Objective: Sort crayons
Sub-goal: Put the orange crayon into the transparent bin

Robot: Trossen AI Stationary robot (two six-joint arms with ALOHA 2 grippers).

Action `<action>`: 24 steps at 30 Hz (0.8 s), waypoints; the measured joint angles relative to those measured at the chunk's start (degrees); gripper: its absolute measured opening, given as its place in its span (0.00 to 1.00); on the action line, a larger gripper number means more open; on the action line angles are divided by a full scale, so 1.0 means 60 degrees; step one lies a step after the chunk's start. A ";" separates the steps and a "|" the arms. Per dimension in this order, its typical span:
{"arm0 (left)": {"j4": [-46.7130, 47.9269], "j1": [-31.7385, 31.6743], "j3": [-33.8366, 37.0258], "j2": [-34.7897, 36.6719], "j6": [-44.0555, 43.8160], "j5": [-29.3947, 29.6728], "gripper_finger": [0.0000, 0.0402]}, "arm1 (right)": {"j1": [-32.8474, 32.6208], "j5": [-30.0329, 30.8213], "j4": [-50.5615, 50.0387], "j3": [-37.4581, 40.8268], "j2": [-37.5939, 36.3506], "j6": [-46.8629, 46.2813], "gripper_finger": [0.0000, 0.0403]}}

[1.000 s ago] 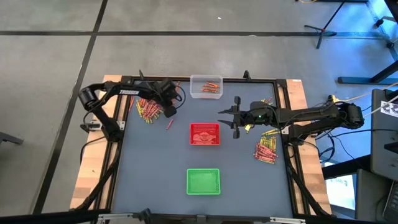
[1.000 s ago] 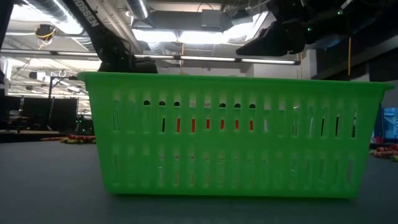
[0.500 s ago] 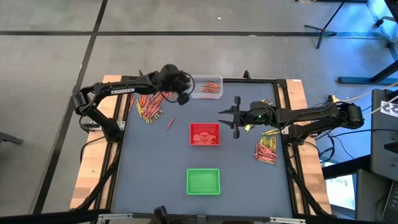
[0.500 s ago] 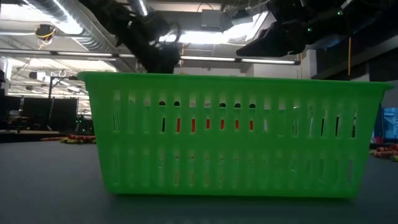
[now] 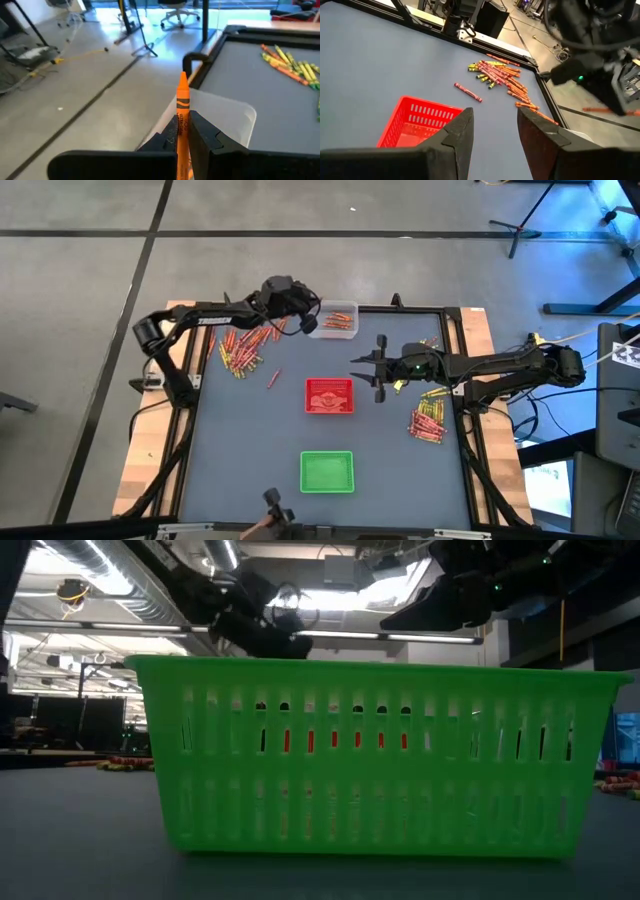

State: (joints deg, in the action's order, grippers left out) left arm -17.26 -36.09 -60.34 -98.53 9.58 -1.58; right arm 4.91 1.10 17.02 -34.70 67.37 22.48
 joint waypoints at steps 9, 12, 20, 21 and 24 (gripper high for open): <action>-0.0202 -0.0126 -0.0355 -0.1322 0.0003 -0.0150 0.02 | -0.0004 -0.0025 0.0185 0.0000 0.0000 0.0036 0.38; -0.0206 -0.0118 -0.0401 -0.1372 0.0004 0.0079 0.02 | -0.0004 -0.0029 0.0182 0.0000 0.0000 0.0044 0.38; -0.0210 -0.0056 -0.0404 -0.1372 -0.0251 0.0275 0.06 | 0.0000 -0.0029 0.0171 0.0000 0.0000 0.0057 0.38; -0.0198 -0.0025 -0.0404 -0.1372 -0.0246 0.0344 0.08 | -0.0002 -0.0029 0.0175 0.0000 0.0000 0.0058 0.38; -0.0196 0.0088 -0.0404 -0.1372 -0.0241 0.0455 0.16 | 0.0000 -0.0029 0.0180 0.0000 0.0000 0.0080 0.38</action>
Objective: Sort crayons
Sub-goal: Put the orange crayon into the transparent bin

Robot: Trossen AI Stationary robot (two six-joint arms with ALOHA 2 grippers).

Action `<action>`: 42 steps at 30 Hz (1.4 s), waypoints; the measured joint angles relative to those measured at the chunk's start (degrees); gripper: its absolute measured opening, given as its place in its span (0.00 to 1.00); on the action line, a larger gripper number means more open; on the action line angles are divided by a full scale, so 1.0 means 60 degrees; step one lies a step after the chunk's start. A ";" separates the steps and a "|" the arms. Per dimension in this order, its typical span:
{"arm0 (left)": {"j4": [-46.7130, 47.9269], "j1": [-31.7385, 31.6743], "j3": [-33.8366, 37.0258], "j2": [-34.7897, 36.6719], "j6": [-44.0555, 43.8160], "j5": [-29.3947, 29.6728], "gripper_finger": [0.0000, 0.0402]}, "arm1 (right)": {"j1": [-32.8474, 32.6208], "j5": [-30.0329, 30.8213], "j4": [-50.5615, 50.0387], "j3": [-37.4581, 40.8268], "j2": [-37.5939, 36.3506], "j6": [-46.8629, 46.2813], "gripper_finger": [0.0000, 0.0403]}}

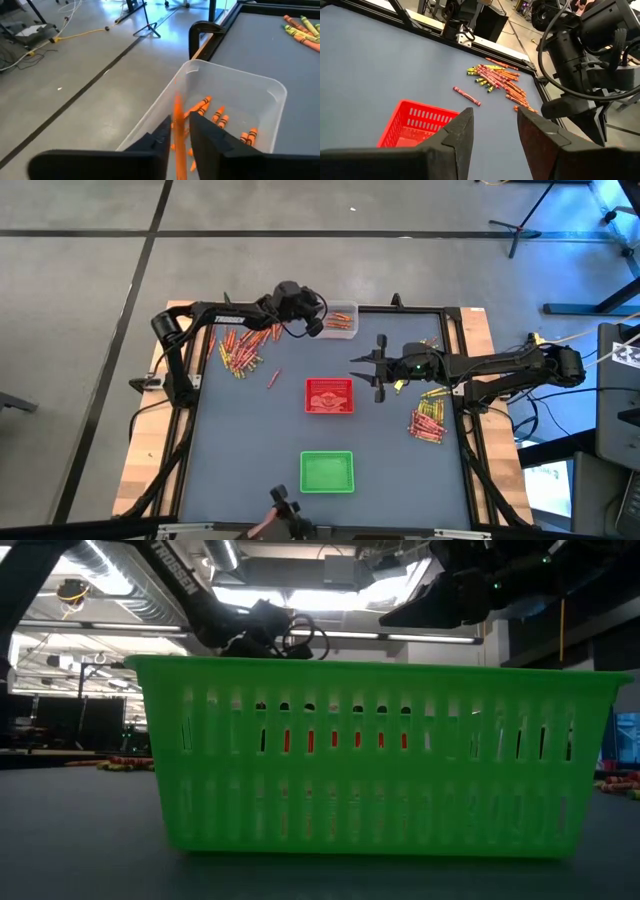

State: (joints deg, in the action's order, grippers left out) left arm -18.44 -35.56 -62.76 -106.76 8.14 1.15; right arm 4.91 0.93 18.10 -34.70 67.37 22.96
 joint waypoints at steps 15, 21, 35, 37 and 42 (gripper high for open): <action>0.2844 -0.0063 -0.0011 0.1812 0.0236 0.2148 0.27 | 0.0000 0.0025 -0.0035 0.0000 0.0000 -0.0004 0.38; 0.4210 -0.0914 -0.0015 0.1541 -0.0382 0.2382 0.27 | 0.0000 0.0025 -0.0012 0.0000 0.0000 -0.0005 0.38; 0.5983 -0.2093 0.0000 0.0430 -0.1085 0.0208 0.27 | -0.0001 0.0025 -0.0002 0.0000 0.0000 -0.0016 0.38; 0.5920 -0.2080 0.0000 0.0430 -0.1082 0.0098 0.27 | -0.0003 0.0025 -0.0002 0.0000 0.0000 -0.0018 0.38; 0.5925 -0.2120 0.0000 0.0430 -0.1090 0.0088 0.27 | 0.0000 0.0025 0.0002 0.0000 0.0000 -0.0027 0.38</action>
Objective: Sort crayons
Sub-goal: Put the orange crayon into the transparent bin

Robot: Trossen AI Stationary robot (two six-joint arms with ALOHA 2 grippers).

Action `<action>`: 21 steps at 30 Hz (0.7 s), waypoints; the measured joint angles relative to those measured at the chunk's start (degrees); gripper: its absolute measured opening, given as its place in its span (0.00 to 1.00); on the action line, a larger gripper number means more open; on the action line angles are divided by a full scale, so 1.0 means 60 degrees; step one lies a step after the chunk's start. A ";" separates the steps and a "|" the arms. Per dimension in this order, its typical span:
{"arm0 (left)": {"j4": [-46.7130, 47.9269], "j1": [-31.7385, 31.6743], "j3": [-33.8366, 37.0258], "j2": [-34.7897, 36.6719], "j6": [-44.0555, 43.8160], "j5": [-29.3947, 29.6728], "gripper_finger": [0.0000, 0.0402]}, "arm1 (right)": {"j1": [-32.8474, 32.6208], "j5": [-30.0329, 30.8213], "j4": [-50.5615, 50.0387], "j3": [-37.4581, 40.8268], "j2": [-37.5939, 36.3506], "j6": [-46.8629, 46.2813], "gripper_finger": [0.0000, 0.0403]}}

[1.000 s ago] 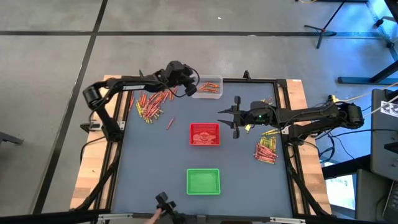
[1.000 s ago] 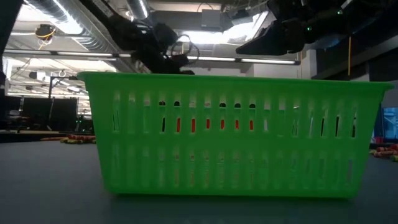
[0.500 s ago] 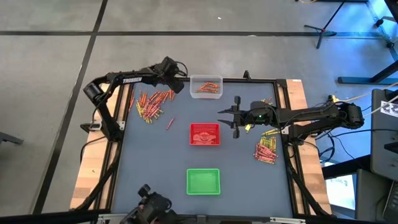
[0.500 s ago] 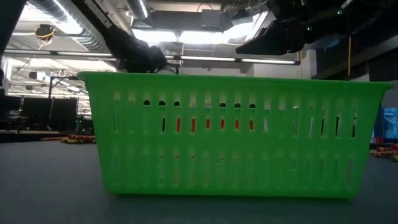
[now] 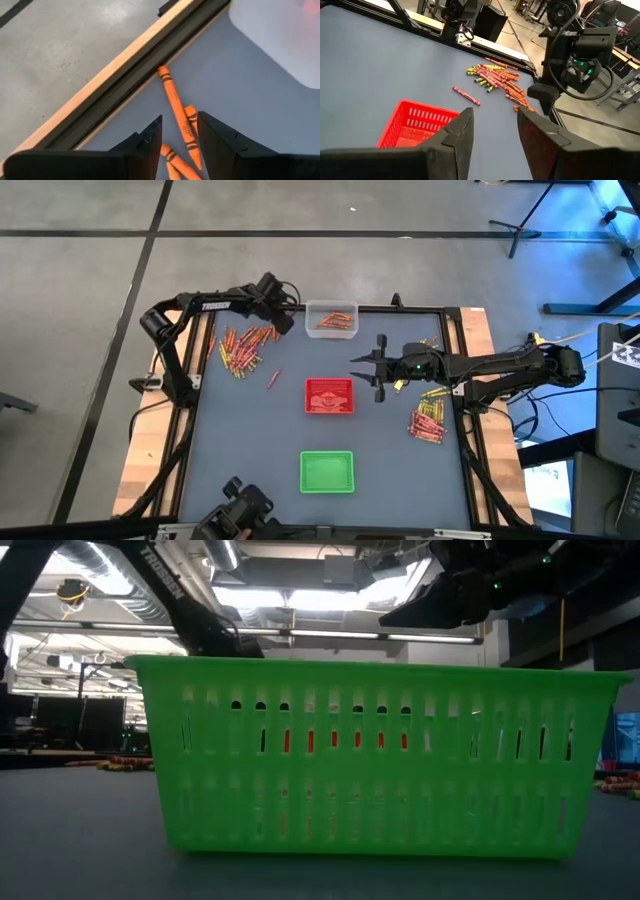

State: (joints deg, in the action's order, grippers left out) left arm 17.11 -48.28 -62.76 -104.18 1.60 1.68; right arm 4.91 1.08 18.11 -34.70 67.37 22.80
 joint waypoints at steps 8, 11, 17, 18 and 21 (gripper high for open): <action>-0.0449 0.0004 0.0298 -0.0155 -0.0155 0.0123 0.27 | -0.0004 0.0000 -0.0032 0.0000 0.0000 -0.0036 0.38; -0.0483 0.0001 0.0417 -0.0164 -0.0175 0.0127 0.27 | -0.0004 0.0000 -0.0029 0.0000 0.0000 -0.0039 0.38; -0.0650 0.0004 0.0433 -0.0164 -0.0197 0.0025 0.27 | -0.0004 0.0002 0.0192 0.0000 0.0004 -0.0039 0.38; -0.0654 0.0004 0.0433 -0.0164 -0.0210 0.0021 0.27 | -0.0004 0.0001 0.0212 0.0000 0.0004 -0.0039 0.38; -0.0653 0.0004 0.0433 -0.0172 -0.0222 0.0025 0.27 | -0.0004 0.0000 0.0222 0.0000 0.0004 -0.0039 0.38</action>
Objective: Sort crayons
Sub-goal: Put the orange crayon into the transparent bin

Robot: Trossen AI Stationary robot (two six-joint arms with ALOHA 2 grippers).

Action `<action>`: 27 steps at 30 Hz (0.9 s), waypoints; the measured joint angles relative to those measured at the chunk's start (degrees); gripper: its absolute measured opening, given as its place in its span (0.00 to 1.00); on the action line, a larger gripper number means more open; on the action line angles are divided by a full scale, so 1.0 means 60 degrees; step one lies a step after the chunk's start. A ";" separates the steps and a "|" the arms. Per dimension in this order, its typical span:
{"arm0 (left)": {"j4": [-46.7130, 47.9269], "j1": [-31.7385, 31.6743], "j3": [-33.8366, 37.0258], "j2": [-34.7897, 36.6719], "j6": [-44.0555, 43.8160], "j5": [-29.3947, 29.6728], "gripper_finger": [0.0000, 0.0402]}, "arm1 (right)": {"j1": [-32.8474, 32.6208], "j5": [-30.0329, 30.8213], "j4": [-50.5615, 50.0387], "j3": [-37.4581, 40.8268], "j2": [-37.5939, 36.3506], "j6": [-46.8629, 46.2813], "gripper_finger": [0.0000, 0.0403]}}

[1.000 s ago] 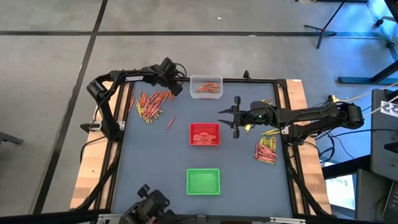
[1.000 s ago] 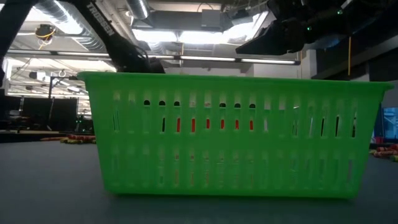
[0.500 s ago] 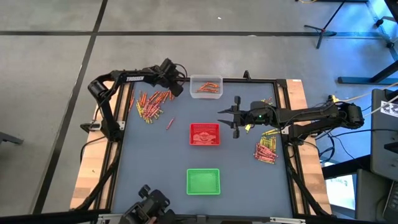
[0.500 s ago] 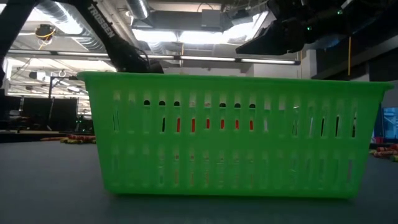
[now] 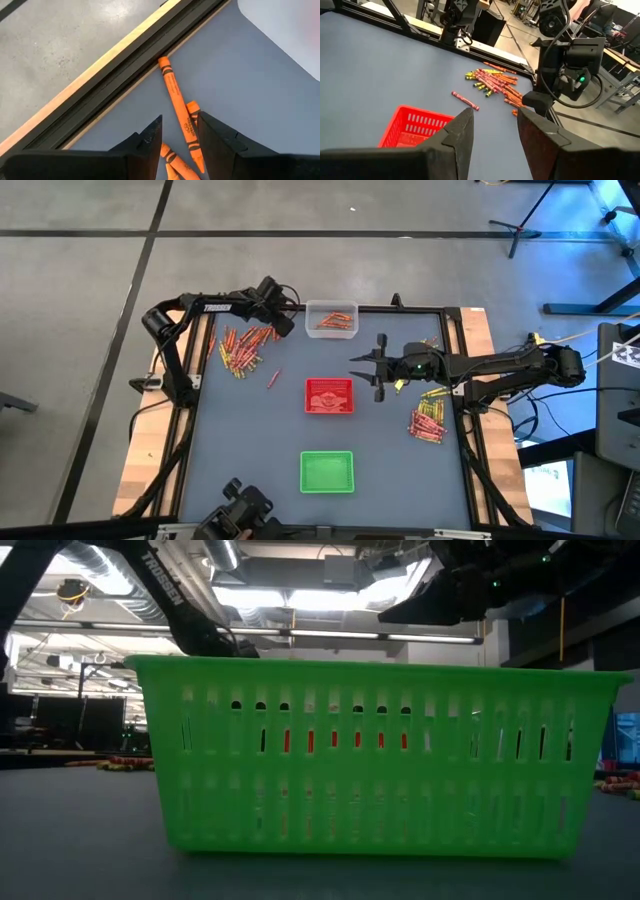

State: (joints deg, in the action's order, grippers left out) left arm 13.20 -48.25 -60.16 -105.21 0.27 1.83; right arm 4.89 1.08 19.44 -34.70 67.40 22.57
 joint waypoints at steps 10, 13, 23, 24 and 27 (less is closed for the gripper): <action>-0.0226 0.0000 -0.0032 -0.0792 -0.0054 0.0013 0.27 | 0.0000 0.0000 -0.0004 0.0000 0.0000 0.0004 0.38; -0.0225 -0.0004 -0.0029 -0.0812 -0.0041 -0.0167 0.27 | 0.0000 0.0000 -0.0004 0.0000 0.0000 0.0004 0.38; -0.0198 0.0000 -0.0018 -0.0836 0.0025 -0.0228 0.19 | 0.0000 0.0000 -0.0007 0.0000 0.0000 0.0004 0.38; -0.0194 0.0004 -0.0018 -0.0837 0.0046 -0.0231 0.17 | 0.0000 0.0000 -0.0007 0.0000 0.0000 0.0004 0.38; -0.0179 0.0004 -0.0015 -0.0841 0.0049 -0.0309 0.12 | 0.0000 0.0000 -0.0010 -0.0001 0.0000 0.0008 0.38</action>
State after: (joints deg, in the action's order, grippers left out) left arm 12.12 -48.23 -60.25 -110.26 0.56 -0.03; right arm 4.89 1.08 19.38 -34.70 67.40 22.61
